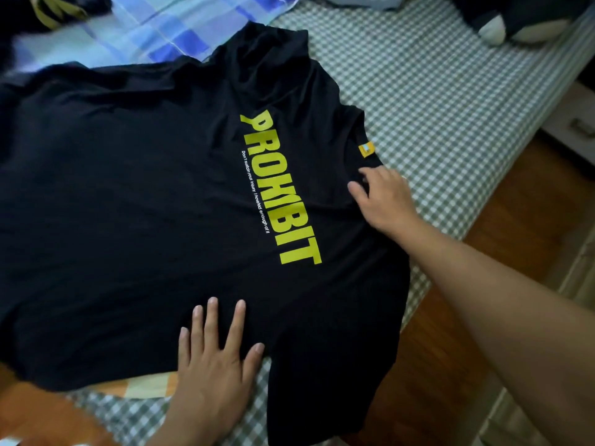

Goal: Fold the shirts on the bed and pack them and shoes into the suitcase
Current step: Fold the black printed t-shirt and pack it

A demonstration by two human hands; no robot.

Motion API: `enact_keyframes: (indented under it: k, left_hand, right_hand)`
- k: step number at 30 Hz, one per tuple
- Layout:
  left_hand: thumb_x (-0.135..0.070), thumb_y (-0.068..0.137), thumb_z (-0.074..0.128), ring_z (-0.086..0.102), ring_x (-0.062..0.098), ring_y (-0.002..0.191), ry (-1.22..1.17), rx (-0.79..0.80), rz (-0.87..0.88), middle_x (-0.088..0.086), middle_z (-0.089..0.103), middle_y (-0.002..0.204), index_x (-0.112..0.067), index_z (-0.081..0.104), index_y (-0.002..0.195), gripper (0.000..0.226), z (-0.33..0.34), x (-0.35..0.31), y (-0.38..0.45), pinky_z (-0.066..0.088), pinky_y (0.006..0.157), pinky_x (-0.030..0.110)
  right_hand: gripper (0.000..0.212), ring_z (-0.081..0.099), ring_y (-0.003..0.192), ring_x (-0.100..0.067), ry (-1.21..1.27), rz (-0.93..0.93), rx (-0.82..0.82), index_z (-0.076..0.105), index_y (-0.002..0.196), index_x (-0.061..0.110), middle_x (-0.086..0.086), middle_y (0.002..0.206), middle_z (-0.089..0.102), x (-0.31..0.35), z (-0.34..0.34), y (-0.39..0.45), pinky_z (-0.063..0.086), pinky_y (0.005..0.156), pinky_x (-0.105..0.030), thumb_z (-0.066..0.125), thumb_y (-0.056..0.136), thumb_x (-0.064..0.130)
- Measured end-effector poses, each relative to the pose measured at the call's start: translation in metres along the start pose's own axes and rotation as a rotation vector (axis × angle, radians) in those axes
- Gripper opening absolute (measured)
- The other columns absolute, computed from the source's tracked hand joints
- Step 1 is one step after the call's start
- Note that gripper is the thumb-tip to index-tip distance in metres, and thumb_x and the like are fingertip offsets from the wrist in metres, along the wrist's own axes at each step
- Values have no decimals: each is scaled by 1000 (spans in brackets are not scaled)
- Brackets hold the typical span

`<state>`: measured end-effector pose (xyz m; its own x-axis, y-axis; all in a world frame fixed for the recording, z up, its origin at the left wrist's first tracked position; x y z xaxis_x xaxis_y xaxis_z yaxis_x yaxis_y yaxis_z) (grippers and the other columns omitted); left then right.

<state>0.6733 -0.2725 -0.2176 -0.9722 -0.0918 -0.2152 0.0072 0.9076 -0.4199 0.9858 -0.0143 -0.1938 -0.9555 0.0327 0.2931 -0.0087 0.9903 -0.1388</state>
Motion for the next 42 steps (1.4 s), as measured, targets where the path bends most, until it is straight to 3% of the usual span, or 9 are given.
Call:
enact_keyframes:
  k: [5,15,17,20,25,32,35,38,42]
  left_hand:
    - [-65,103,12,-3,28,155,75,-34,16,15,13,167,-34,4,162,67,4,2,0,-7,121,42]
    - [-72,91,-6,-27,20,152,-76,32,17,4,-15,169,-47,-3,158,71,-14,-5,0,-14,123,40]
    - [-67,93,17,0,28,156,-258,-97,-51,9,10,169,-40,28,158,71,-42,12,-9,4,126,43]
    - [-49,88,46,37,39,137,-558,-435,-466,23,43,146,-12,53,142,66,-75,100,-45,27,117,48]
    - [-41,103,51,55,31,125,-1521,-258,-1258,18,51,140,-15,29,156,63,-36,226,-73,44,102,39]
    - [-24,101,60,68,18,109,-2061,-186,-1241,2,71,107,-11,64,106,14,-33,274,-32,53,94,34]
    - [-18,103,55,70,20,101,-2141,-329,-1125,3,76,95,-15,66,109,13,-54,272,-42,56,91,38]
    - [-17,103,54,73,16,100,-2243,-494,-981,-1,78,101,-18,67,115,18,-80,270,-70,58,89,35]
    - [-15,103,56,73,16,104,-2254,-476,-937,2,74,118,-16,63,129,27,-97,274,-102,60,88,34]
  right_hand:
    - [28,60,105,-24,12,72,199,63,106,22,2,100,65,26,2,40,42,99,-44,57,97,47]
    - [39,43,126,-33,-41,46,-401,54,131,10,-12,138,50,50,-12,-24,32,109,-48,55,97,30]
    - [47,38,135,-36,94,200,-396,51,138,10,-15,147,43,45,-7,-89,26,114,-49,58,95,29]
    - [61,36,140,-39,394,628,-258,42,147,7,-20,151,40,23,17,-207,27,116,-49,62,95,32]
    - [46,61,106,-29,891,1117,50,54,133,9,-8,126,62,35,65,-326,50,86,-44,58,101,41]
    - [53,64,112,-27,1492,1294,48,58,134,15,-4,122,69,72,61,-372,49,97,-43,73,85,27]
    - [74,63,121,-27,1850,1223,-205,57,138,16,-7,130,68,90,33,-373,50,97,-44,81,68,25]
    - [41,64,121,-30,2034,1233,-394,56,140,13,-12,133,66,107,6,-377,48,105,-45,56,102,27]
    - [41,65,113,-29,1894,1303,-551,49,145,10,-15,138,60,122,-20,-380,59,80,-41,46,107,26]
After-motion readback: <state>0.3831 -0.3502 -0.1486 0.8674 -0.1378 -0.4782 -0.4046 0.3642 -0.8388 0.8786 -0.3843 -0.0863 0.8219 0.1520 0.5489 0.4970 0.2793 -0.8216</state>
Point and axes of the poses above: each hand's wrist, its own y-axis towards the middle knuckle, its own z-axis out of the palm, x = y × z, the point moved 6 cm from there along y, towards the middle knuckle
